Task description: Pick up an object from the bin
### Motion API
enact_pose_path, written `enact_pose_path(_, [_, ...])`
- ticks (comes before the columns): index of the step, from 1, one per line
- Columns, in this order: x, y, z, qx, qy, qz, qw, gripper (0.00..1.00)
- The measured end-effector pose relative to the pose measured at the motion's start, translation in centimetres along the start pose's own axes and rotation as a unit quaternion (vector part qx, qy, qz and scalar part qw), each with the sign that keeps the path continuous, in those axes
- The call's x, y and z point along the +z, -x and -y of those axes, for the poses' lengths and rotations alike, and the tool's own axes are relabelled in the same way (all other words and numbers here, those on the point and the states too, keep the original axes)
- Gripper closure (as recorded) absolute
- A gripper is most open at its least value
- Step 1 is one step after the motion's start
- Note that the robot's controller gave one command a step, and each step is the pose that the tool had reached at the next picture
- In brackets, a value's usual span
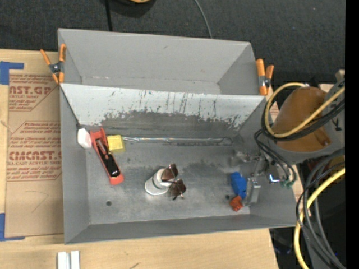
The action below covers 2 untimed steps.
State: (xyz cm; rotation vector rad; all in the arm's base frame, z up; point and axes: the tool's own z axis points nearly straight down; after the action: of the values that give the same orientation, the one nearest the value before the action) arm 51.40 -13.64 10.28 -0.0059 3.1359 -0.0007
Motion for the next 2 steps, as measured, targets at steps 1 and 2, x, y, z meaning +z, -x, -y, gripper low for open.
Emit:
enact_pose_path(1, [2.40, 0.39, 0.07, -0.019, 0.000, -0.0022, 0.9998, 0.00])
enact_pose_path(2, [2.75, 0.62, -0.19, -0.023, 0.000, 0.0007, 0.9997, 0.00])
